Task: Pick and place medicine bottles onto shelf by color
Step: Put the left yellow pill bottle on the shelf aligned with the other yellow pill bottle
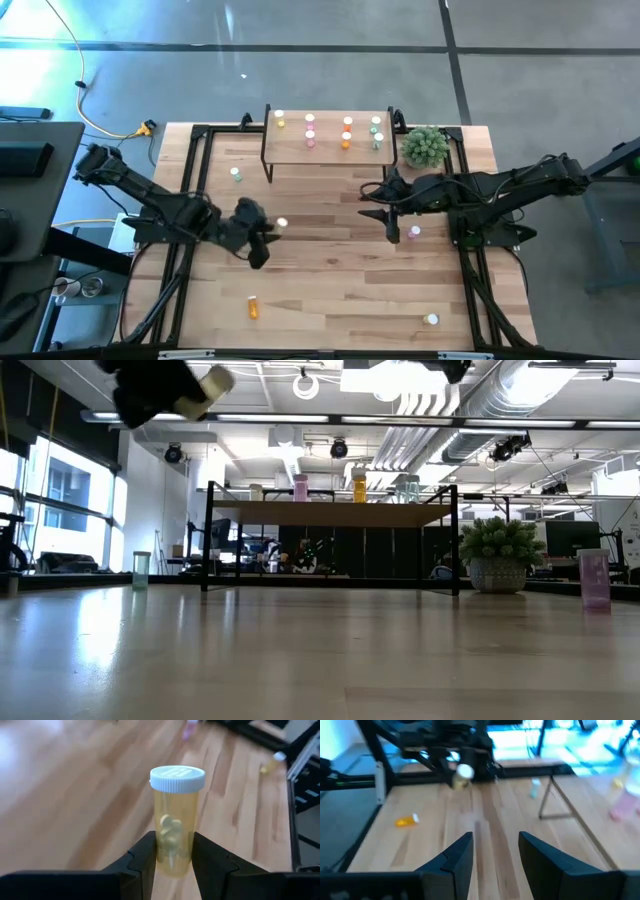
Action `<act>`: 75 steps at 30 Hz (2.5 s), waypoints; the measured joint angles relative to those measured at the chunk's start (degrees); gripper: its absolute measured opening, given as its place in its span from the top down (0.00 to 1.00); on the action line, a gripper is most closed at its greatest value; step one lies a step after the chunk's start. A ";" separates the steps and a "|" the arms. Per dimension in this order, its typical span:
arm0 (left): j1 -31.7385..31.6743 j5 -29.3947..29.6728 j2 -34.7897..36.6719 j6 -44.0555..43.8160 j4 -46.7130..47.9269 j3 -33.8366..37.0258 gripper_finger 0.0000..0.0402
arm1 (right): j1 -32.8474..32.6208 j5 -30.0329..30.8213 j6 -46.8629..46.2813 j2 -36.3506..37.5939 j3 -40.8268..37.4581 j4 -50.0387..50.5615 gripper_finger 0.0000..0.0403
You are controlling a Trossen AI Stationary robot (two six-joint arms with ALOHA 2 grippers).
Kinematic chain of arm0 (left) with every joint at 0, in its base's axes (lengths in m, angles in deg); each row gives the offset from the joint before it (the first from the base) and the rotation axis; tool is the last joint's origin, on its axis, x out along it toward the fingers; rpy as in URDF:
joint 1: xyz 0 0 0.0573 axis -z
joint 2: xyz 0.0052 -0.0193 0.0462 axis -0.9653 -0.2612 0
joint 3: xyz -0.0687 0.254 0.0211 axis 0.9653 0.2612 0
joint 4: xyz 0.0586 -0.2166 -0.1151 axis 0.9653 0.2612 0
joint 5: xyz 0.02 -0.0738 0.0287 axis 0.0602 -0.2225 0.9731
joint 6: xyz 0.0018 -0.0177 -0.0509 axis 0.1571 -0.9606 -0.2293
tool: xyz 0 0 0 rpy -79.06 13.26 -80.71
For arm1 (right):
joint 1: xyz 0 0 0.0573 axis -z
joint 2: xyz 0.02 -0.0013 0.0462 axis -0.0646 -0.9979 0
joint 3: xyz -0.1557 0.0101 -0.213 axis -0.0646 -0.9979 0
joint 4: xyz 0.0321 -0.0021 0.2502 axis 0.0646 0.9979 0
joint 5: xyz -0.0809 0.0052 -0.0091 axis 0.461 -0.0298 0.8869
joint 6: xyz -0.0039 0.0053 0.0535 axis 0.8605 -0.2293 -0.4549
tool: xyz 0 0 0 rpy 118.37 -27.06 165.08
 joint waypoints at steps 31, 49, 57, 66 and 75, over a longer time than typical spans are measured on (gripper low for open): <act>-19.18 -14.50 0.36 47.27 -37.00 0.02 0.75 | 5.26 -1.15 19.28 -8.26 0.00 -26.76 0.57; -23.28 -17.28 0.34 48.38 -36.53 0.02 0.75 | 10.89 -9.39 24.02 -21.46 0.03 -51.16 0.52; -23.28 -17.55 0.34 48.41 -34.97 0.02 0.75 | 11.69 -9.90 19.75 -23.37 0.04 -52.59 0.52; -23.53 -17.67 -2.76 48.63 -37.13 0.01 0.75 | 11.65 -13.10 16.21 -23.54 0.04 -52.25 0.52; -24.07 -17.22 -6.25 51.38 -42.36 0.02 0.75 | 11.65 -12.92 16.06 -23.65 0.06 -49.48 0.52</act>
